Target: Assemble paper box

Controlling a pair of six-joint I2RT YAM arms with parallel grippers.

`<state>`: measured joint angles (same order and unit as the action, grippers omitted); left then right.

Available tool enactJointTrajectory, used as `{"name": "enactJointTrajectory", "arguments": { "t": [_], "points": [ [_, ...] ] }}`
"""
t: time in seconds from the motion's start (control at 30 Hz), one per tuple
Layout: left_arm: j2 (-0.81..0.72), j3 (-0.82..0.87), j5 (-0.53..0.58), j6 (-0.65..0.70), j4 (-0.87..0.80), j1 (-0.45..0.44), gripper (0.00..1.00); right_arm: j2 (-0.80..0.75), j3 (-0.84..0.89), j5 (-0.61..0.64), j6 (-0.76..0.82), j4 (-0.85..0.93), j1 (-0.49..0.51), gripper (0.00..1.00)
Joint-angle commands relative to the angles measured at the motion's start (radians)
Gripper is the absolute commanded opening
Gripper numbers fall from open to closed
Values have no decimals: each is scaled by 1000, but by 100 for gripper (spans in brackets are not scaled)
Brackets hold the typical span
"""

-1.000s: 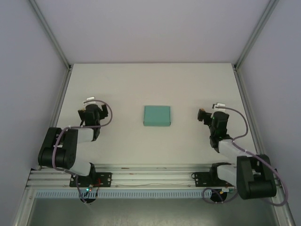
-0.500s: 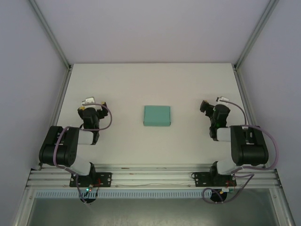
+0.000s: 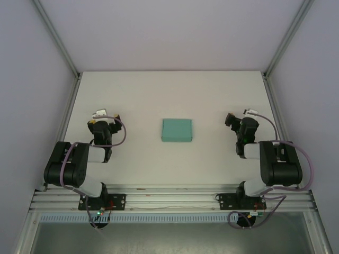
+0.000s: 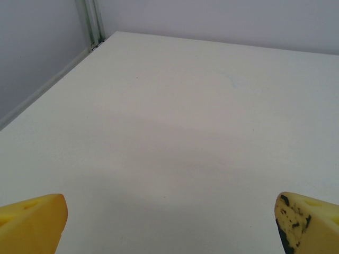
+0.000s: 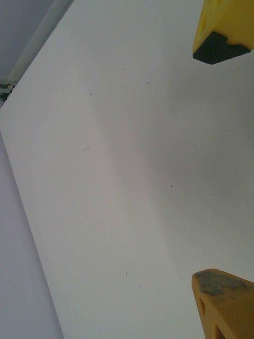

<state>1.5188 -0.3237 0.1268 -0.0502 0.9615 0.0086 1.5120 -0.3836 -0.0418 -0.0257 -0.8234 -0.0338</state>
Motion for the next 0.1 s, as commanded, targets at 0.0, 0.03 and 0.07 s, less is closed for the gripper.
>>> {"name": "enactJointTrajectory", "arguments": {
  "t": [0.0, 0.03, 0.07],
  "points": [
    [-9, 3, -16, 18, 37, 7, 100, -15, -9, 19, -9, 0, 1, 100],
    [-7, 2, -16, 18, 36, 7, 100, -15, -9, 20, -11, -1, 0, 100],
    [-7, 1, -14, 19, 37, 7, 100, -15, -9, 20, -11, 0, 0, 100]
  ]
}}
